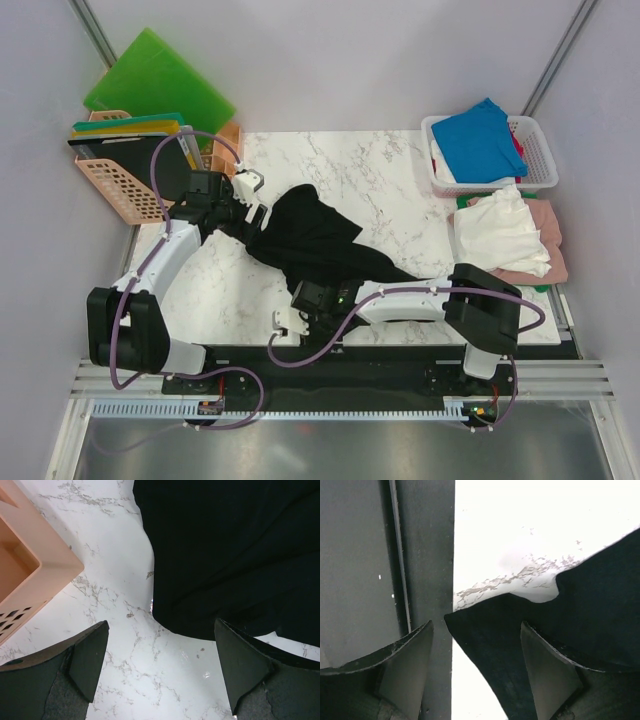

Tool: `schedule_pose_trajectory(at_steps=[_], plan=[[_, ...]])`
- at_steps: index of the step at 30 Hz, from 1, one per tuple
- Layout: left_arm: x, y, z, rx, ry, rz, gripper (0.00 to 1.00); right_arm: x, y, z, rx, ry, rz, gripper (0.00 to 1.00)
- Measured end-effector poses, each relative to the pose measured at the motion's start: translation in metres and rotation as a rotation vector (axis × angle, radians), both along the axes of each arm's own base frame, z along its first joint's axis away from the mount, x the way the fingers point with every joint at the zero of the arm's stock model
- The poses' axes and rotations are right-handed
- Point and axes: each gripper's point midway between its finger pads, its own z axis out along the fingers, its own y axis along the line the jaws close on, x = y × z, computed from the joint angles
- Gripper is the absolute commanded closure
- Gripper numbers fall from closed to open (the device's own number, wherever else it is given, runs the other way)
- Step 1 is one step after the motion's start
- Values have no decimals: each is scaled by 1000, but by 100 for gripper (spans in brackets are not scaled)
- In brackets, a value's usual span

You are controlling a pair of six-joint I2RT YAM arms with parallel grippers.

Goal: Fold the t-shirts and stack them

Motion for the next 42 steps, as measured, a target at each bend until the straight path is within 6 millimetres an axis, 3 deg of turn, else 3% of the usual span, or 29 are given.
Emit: schedule_pose_trajectory(at_steps=[2,3,5,13,17,20,23,26,32,35,40,42], plan=[[0,0,0,0,0,0,7,2,3,0,10,-10,7,52],[0,0,0,0,0,0,7,4,5,0,18,-16,5,78],[0,0,0,0,1,0,7,-5,5,0,22,29,12,100],[0,0,-6,1,17,-1,7,-9,6,2,28,32,22,100],[0,-1,-8,1,24,-2,8,10,-4,20,21,-31,-14,100],[0,-1,-9,1,25,-3,8,51,-7,66,96,-149,-97,100],[0,-2,-8,-4,26,-7,8,109,-16,139,235,-361,-213,100],[0,-3,-8,-10,27,-12,8,166,-48,197,298,-573,-356,100],[-2,-5,-9,-21,32,-21,8,277,-116,275,294,-773,-663,100],[-4,-8,-10,-30,40,-31,8,304,-118,330,363,-841,-724,100],[-13,-8,-14,-37,53,-38,8,311,-95,429,551,-921,-732,100],[-18,-10,-17,-45,63,-45,7,311,-92,458,612,-943,-739,100]])
